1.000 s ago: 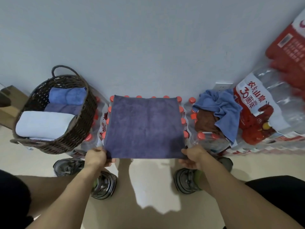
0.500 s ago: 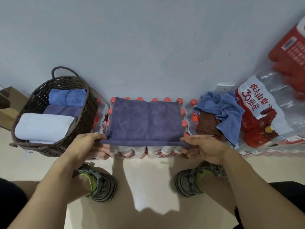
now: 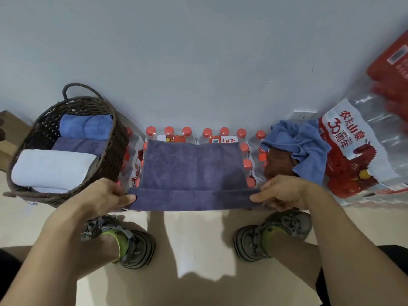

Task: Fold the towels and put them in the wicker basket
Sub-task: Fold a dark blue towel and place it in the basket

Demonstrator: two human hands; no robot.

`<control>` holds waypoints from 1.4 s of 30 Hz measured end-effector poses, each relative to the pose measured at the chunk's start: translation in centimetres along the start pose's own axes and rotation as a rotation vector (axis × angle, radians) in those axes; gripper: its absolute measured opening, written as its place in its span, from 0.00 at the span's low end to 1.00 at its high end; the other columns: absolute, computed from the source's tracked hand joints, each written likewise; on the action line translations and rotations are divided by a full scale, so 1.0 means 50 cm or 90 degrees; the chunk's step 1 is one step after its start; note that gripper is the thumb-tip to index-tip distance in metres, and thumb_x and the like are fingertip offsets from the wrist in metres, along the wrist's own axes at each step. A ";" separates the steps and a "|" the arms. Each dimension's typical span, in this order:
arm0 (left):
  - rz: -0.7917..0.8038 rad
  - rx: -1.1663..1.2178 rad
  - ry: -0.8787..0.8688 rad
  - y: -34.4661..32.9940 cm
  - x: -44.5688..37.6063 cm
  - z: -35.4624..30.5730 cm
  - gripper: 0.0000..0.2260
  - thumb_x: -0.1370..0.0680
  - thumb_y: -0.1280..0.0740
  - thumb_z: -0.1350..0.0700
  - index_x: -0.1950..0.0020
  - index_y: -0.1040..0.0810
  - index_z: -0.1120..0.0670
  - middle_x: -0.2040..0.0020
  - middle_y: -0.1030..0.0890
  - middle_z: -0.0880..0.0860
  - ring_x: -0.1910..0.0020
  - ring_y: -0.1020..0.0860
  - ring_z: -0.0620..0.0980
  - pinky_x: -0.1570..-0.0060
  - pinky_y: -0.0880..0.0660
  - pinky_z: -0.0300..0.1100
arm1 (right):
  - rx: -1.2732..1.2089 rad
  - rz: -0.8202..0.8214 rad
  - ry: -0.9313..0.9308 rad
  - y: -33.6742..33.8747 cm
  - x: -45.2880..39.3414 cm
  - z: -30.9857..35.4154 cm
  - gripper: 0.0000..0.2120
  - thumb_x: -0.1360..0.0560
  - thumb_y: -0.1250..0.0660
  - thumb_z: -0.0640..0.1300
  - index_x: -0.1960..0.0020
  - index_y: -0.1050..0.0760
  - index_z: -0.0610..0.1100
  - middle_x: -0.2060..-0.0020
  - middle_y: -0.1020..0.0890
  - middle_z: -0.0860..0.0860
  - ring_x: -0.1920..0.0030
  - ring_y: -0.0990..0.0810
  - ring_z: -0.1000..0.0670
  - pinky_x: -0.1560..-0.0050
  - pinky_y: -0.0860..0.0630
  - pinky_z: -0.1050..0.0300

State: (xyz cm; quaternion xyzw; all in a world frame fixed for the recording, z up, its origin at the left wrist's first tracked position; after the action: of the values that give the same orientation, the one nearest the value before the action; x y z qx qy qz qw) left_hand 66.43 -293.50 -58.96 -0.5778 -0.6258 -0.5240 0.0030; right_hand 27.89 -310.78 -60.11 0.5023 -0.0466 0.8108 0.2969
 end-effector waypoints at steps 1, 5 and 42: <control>-0.003 0.026 -0.005 0.002 -0.002 -0.003 0.19 0.24 0.28 0.53 0.74 0.22 0.56 0.78 0.28 0.46 0.78 0.30 0.43 0.74 0.34 0.34 | -0.017 -0.008 0.039 0.005 -0.002 0.006 0.11 0.32 0.21 0.45 0.69 0.20 0.44 0.74 0.25 0.48 0.74 0.30 0.53 0.70 0.32 0.61; -0.146 0.145 -0.044 0.016 -0.026 -0.015 0.18 0.23 0.30 0.52 0.70 0.25 0.57 0.75 0.28 0.50 0.73 0.31 0.51 0.70 0.34 0.41 | -0.204 -0.067 0.245 0.009 -0.021 0.037 0.05 0.26 0.28 0.44 0.56 0.15 0.43 0.61 0.15 0.48 0.63 0.19 0.52 0.62 0.24 0.60; -0.274 0.147 -0.034 -0.035 -0.211 -0.050 0.10 0.24 0.30 0.49 0.58 0.25 0.54 0.63 0.20 0.52 0.61 0.21 0.53 0.62 0.27 0.45 | 0.046 -0.510 0.052 -0.070 -0.130 0.049 0.12 0.23 0.33 0.51 0.51 0.23 0.42 0.58 0.19 0.47 0.57 0.20 0.44 0.62 0.27 0.57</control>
State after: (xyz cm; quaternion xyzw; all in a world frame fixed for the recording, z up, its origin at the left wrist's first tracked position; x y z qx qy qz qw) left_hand 67.16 -302.39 -65.39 -0.4403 -0.7900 -0.4224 -0.0594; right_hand 33.76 -311.64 -65.17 0.4582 0.1931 0.6512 0.5733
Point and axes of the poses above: each hand's wrist, its own x-axis away from the middle knuckle, its own y-axis out of the back of the hand, z = x × y, the point moved 2 cm from there along -x, towards the middle knuckle
